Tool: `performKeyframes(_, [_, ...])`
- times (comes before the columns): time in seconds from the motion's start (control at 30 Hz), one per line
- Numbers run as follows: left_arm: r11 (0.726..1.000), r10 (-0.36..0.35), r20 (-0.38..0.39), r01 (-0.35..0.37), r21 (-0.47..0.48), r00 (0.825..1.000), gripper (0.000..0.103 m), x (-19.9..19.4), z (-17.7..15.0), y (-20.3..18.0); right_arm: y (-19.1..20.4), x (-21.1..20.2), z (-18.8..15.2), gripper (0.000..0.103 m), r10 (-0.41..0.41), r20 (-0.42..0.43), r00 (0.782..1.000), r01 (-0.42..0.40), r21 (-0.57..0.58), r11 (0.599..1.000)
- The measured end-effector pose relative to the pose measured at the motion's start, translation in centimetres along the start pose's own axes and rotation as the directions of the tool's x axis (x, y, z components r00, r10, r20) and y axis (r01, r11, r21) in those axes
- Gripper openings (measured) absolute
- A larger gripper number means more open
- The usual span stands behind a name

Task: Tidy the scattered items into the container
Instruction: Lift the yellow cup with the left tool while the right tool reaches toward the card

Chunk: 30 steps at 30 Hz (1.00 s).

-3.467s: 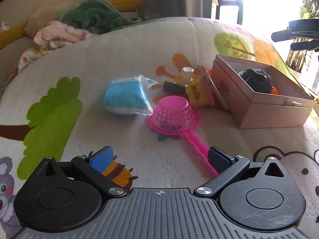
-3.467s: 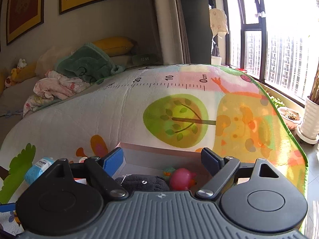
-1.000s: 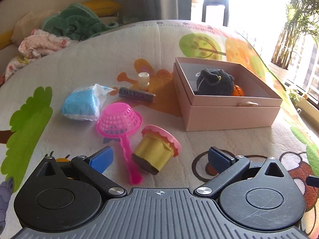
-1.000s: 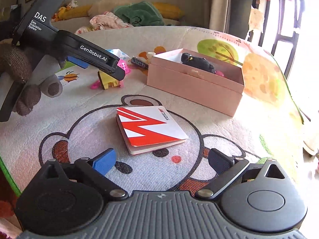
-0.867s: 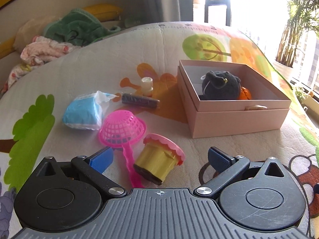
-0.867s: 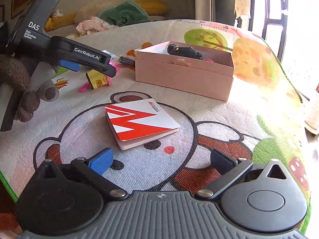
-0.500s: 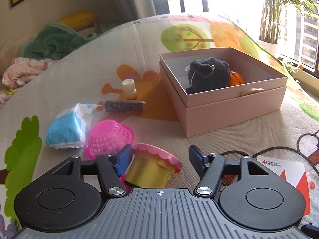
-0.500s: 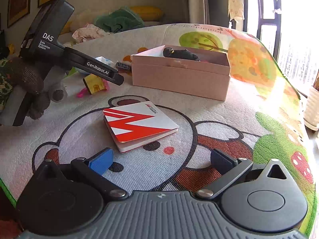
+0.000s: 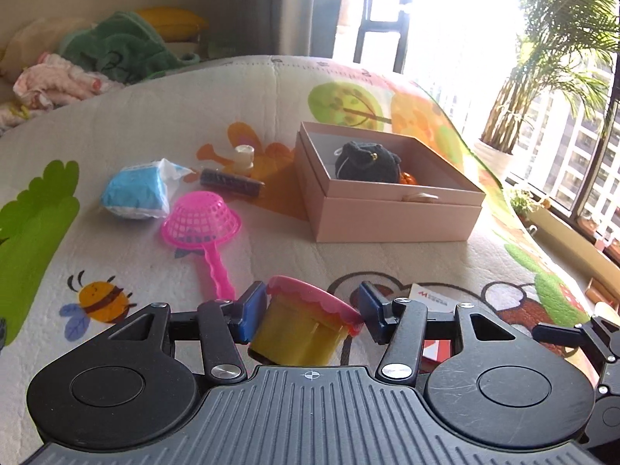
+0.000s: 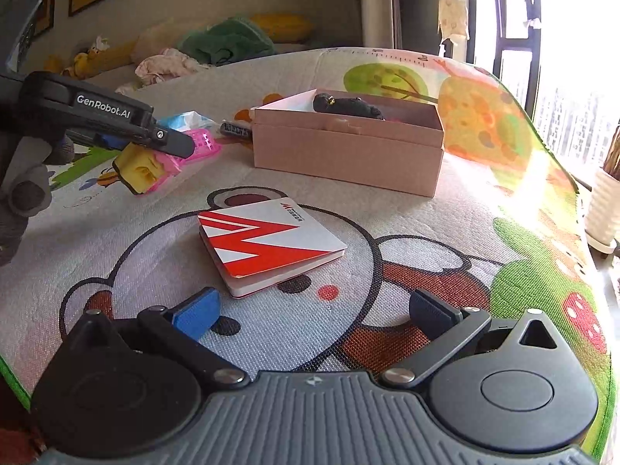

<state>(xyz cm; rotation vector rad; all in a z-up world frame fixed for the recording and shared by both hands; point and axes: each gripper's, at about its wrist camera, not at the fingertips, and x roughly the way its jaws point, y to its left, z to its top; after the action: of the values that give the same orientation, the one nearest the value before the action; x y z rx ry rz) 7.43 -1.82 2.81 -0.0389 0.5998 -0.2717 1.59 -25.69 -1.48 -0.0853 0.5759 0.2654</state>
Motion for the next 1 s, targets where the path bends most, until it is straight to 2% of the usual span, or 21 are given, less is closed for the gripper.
performKeyframes(0.1, [0.999,0.036,-0.005,-0.036,-0.019,0.999,0.060,-1.3,-1.6,1.0,0.1,-0.1,0.1,0.103,-0.008,-0.005,1.000,0.008,-0.002,1.000])
performKeyframes(0.13, [0.999,0.049,-0.001,-0.049,-0.024,0.999,0.065,-1.7,-2.1,1.4,0.2,0.0,0.1,0.103,-0.009,-0.008,1.000,0.009,-0.001,1.000])
performKeyframes(0.2, [0.997,0.078,0.008,-0.078,-0.019,0.997,0.069,-2.5,-2.7,2.0,0.1,0.1,0.2,0.103,-0.010,-0.013,1.000,0.010,0.010,1.000])
performKeyframes(0.27, [0.993,0.113,0.013,-0.113,-0.015,0.993,0.082,-3.0,-3.4,2.9,0.1,0.1,0.2,0.103,-0.010,-0.016,1.000,0.011,0.014,1.000])
performKeyframes(0.37, [0.992,0.115,0.004,-0.115,-0.052,0.993,0.094,-3.3,-4.3,4.2,0.1,0.2,0.5,0.103,-0.008,-0.040,0.999,0.009,0.019,1.000])
performKeyframes(0.5, [0.990,0.113,0.000,-0.112,-0.085,0.994,0.095,-3.6,-4.5,5.1,0.0,0.4,1.0,0.103,-0.003,-0.065,0.998,0.004,0.016,1.000])
performKeyframes(0.6, [0.996,0.049,-0.006,-0.050,-0.077,0.999,0.095,-4.0,-4.2,4.8,0.1,0.3,0.8,0.103,-0.009,-0.057,0.998,0.010,0.014,1.000])
performKeyframes(0.67, [0.997,0.032,0.004,-0.032,-0.066,0.999,0.095,-4.2,-3.9,4.1,0.2,0.3,0.7,0.103,-0.017,-0.049,0.999,0.018,0.017,1.000])
performKeyframes(0.8, [0.995,0.082,0.061,-0.086,0.054,0.995,0.095,-4.6,-3.3,1.9,0.4,0.1,0.4,0.103,-0.031,-0.032,0.999,0.032,0.021,0.999])
performKeyframes(0.9, [0.986,0.087,0.072,-0.096,0.138,0.994,0.091,-4.8,-3.0,0.7,0.4,0.1,0.3,0.103,-0.034,-0.027,0.999,0.035,0.019,0.999])
performKeyframes(1.0, [0.983,0.103,0.072,-0.113,0.144,0.992,0.090,-5.3,-2.7,1.1,1.2,-0.1,1.6,0.103,-0.034,-0.068,0.997,0.032,-0.025,0.999])
